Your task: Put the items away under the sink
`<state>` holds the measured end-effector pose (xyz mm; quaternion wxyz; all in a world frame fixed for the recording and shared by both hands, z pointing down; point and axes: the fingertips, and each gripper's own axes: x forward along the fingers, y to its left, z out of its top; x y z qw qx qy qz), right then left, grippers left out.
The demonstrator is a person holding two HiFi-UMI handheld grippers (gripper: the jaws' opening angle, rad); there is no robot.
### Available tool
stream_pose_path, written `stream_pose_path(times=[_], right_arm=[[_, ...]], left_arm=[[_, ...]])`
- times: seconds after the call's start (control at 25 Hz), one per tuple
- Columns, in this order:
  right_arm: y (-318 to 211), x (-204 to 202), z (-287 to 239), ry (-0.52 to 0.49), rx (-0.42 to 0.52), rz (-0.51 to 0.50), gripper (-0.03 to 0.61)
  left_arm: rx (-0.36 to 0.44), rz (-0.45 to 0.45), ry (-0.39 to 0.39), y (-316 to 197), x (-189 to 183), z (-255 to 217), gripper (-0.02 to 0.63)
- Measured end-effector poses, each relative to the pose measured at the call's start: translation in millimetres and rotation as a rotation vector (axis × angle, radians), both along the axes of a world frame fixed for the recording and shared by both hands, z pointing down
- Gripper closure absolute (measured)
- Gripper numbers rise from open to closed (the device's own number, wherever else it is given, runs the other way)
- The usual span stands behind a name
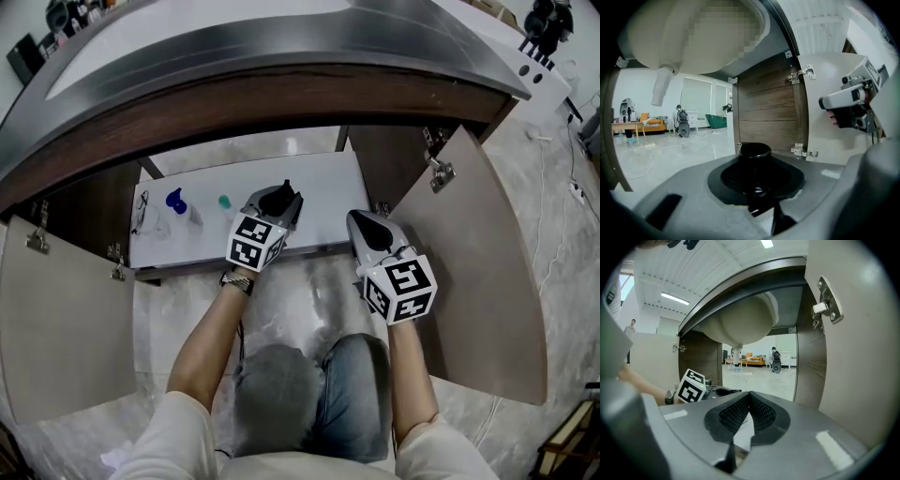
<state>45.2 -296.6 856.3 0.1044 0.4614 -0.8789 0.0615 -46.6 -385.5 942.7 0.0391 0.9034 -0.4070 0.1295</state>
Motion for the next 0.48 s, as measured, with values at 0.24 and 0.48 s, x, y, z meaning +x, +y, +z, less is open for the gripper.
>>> stream_pose_path(times=[0.24, 0.48], right_arm=[[3, 2, 11, 0.014, -0.018, -0.006, 0.572], [-1, 17, 14, -0.001, -0.029, 0.035, 0.572]], left_arm=[[-0.031, 0.006, 0.004, -29, 15, 20, 0.523], [-0.036, 0.008, -0.019, -45, 27, 33, 0.523]])
